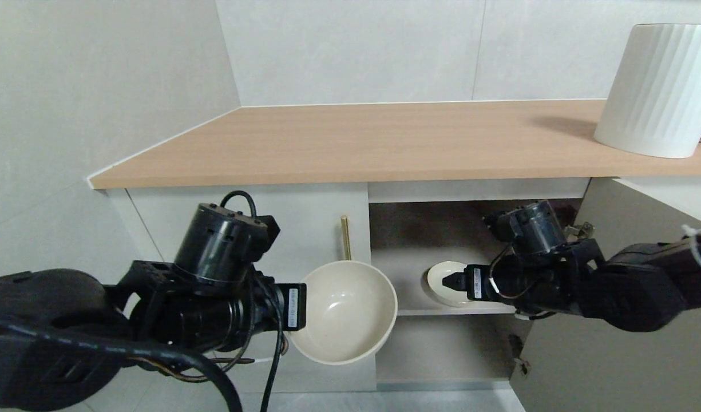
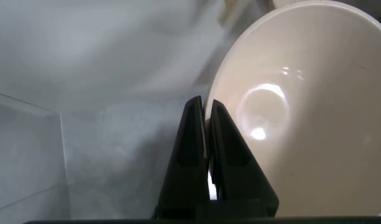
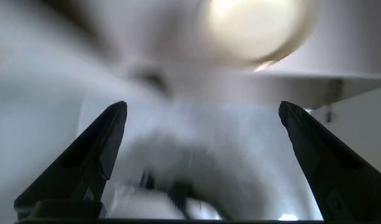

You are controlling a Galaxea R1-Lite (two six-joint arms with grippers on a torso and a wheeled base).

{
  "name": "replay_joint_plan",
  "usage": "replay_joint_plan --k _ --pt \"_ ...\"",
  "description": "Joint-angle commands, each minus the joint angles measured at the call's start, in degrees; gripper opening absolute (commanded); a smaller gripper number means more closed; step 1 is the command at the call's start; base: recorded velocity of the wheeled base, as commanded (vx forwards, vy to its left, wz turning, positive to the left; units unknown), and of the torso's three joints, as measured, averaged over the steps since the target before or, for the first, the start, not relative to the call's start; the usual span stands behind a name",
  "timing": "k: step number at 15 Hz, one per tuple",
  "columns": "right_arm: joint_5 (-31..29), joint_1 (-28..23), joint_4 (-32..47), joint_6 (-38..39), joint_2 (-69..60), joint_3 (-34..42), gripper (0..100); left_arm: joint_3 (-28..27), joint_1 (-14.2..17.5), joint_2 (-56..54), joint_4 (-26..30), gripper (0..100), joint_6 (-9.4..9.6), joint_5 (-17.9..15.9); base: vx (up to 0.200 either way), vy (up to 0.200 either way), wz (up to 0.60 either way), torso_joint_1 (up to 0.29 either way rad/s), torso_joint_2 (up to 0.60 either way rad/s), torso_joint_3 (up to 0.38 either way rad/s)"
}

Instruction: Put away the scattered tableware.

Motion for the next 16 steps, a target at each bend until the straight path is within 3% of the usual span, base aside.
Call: replay_joint_plan --k 1,4,5,7,15,16 --pt "0.93 8.08 4.22 -3.07 -12.19 4.20 100 -0.66 -3.42 4.81 0.01 0 -0.01 0.76 0.000 0.000 0.00 0.000 0.00 0.000" --pt "0.58 13.88 5.28 -4.12 -13.68 5.96 100 -1.10 -5.35 6.13 0.10 0 0.17 1.11 0.000 0.000 0.00 0.000 0.00 0.000" --pt "0.41 15.63 5.28 -4.12 -13.06 6.04 100 -1.10 -6.32 6.65 0.10 0 1.05 1.37 0.000 0.000 0.00 0.000 0.00 0.000" --pt "0.41 16.69 5.28 -4.04 -11.57 5.96 100 -1.01 -7.81 7.36 0.10 0 1.84 1.99 0.000 0.000 0.00 0.000 0.00 0.000" --pt "-0.91 16.60 4.66 0.01 -0.76 2.53 100 -0.40 -10.71 6.21 0.10 0 1.84 5.06 0.000 0.000 0.00 0.000 0.00 0.000" --pt "-1.53 16.51 4.66 0.09 -0.06 2.35 0 -0.31 -10.89 6.21 0.10 0 1.84 5.15 0.000 0.000 0.00 0.000 0.00 0.000"
